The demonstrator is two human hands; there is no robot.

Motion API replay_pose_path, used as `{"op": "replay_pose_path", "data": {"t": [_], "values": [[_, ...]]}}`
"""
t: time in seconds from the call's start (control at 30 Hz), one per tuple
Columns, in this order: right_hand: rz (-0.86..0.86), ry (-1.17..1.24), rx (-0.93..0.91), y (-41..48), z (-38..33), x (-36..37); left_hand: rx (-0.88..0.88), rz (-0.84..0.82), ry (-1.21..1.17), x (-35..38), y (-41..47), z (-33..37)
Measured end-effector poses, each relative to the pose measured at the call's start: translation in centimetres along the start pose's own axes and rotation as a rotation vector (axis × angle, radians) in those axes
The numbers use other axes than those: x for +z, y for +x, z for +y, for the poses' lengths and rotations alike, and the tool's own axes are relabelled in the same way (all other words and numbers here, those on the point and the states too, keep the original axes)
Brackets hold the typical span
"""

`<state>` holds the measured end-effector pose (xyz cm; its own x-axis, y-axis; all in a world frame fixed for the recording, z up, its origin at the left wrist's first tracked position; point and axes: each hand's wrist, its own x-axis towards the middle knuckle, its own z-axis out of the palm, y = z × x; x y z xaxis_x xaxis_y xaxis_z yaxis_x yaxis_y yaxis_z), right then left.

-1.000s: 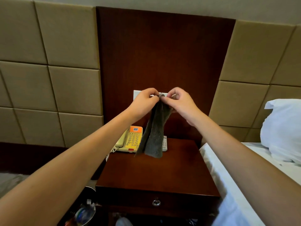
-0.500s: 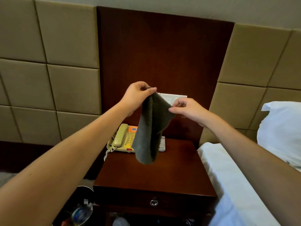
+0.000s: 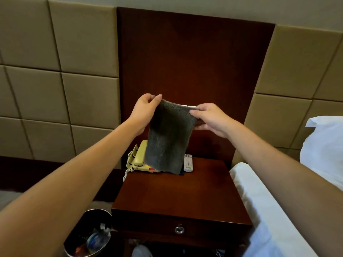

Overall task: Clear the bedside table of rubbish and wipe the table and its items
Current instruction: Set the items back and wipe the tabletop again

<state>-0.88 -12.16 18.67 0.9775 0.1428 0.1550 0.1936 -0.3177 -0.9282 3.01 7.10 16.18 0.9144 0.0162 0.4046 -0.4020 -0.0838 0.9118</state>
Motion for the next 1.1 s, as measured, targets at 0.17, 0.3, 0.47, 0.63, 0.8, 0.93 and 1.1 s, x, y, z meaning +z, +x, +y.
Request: {"op": "replay_pose_path", "data": {"t": [0.17,0.3,0.47,0.63,0.8,0.93,1.1], "values": [[0.161,-0.183,-0.155,0.1,-0.3,1.5,-0.110,-0.048,-0.018,-0.3,-0.3,-0.2],[0.202,-0.141,-0.239,1.1,-1.0,3.1,-0.526,-0.124,-0.566,-0.3,-2.5,-1.2],[0.322,-0.061,-0.070,3.3,0.9,2.9,-0.691,-0.330,-0.648,0.6,-6.3,-4.4],[0.090,0.189,0.411,1.5,4.6,1.2,-0.639,-0.432,-0.556,-0.2,-5.9,-4.3],[-0.305,0.312,0.436,-1.3,7.0,2.7,-0.720,-0.385,-0.524,-1.0,-4.7,-5.7],[-0.218,0.235,0.328,-0.4,8.5,4.6,-0.809,-0.414,-0.465,-2.9,-4.2,-7.2],[-0.040,-0.186,0.138,0.9,10.4,6.5,-0.893,-0.395,-0.136,-5.4,-4.0,-9.1]]}}
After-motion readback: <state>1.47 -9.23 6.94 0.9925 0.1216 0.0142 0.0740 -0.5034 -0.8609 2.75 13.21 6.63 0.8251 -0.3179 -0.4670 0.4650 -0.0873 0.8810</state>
